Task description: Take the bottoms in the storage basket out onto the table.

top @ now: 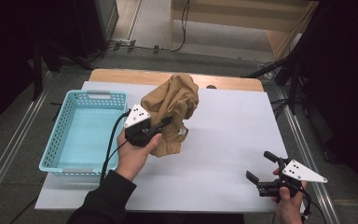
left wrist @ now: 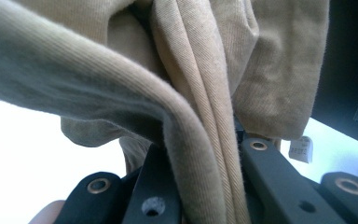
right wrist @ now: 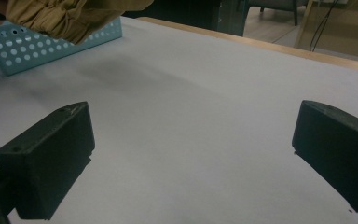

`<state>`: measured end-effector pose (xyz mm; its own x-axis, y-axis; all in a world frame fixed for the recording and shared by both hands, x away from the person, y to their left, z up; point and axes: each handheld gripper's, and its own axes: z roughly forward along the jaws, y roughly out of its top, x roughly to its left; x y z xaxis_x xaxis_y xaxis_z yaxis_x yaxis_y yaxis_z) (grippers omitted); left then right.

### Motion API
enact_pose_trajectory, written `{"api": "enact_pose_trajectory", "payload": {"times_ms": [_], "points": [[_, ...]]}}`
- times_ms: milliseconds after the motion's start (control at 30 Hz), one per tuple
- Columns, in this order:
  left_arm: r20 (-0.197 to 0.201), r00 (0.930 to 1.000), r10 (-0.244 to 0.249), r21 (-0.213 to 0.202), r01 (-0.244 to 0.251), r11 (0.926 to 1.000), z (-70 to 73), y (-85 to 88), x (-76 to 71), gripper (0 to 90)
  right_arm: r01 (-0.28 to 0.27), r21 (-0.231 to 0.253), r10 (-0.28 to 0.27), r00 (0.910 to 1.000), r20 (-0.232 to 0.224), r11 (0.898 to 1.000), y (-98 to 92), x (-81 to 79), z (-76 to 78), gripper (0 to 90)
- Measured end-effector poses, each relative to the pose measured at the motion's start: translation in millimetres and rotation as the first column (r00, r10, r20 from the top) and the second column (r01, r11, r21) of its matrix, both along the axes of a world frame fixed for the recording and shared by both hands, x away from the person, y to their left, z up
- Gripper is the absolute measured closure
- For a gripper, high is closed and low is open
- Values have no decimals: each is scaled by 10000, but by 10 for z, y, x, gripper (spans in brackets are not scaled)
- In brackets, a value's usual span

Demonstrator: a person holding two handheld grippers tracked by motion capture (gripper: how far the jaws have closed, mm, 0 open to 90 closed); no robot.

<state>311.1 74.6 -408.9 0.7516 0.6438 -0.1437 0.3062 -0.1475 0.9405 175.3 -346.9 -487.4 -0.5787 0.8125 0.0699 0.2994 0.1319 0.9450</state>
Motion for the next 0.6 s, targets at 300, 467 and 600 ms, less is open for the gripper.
{"api": "enact_pose_trajectory", "payload": {"times_ms": [300, 467, 600], "points": [[-165, 9996, -220, 103, 222, 9997, -56, -110, 0, 829, -21, 16, 21, 10000, 1, 10000, 2, -3, 3, 0], [-320, 9989, -334, 175, 340, 9993, -100, -169, 3, 828, -39, -10, 39, 10000, 11, 10000, 1, -3, 3, 0], [-548, 9974, -464, 315, 482, 9983, -148, -217, 11, 828, -31, -6, 31, 10000, 10, 10000, 1, -4, 4, 0]]}}
